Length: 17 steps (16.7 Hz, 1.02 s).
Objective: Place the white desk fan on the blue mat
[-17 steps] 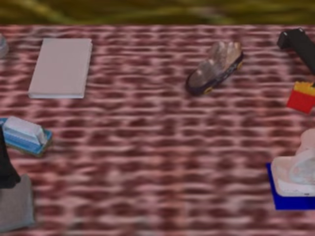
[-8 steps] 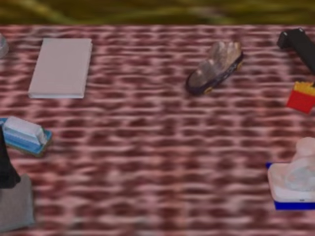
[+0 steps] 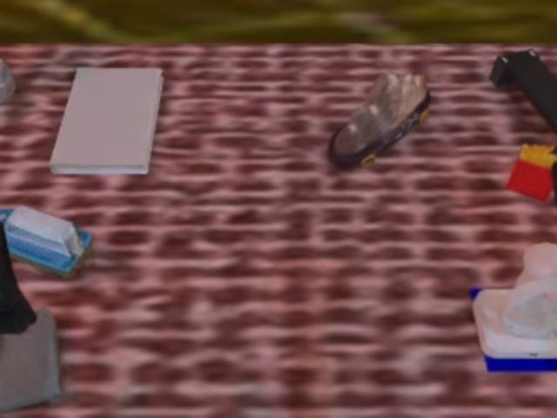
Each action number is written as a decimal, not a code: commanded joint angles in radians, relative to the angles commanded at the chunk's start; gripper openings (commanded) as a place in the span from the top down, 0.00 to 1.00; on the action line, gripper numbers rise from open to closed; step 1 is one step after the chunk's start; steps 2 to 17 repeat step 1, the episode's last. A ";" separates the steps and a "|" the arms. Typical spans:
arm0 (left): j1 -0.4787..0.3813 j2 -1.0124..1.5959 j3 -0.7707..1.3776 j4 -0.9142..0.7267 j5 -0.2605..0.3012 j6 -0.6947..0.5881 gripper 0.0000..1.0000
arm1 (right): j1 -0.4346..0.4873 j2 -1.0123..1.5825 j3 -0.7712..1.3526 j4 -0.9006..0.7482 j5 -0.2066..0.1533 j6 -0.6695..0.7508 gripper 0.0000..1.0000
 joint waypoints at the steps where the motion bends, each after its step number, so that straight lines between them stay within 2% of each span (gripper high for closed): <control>1: 0.000 0.000 0.000 0.000 0.000 0.000 0.00 | 0.000 0.000 0.000 0.000 0.000 0.000 0.00; 17: 0.000 0.000 0.000 0.000 0.000 0.000 0.00 | 0.000 0.000 0.000 0.000 0.000 0.000 0.00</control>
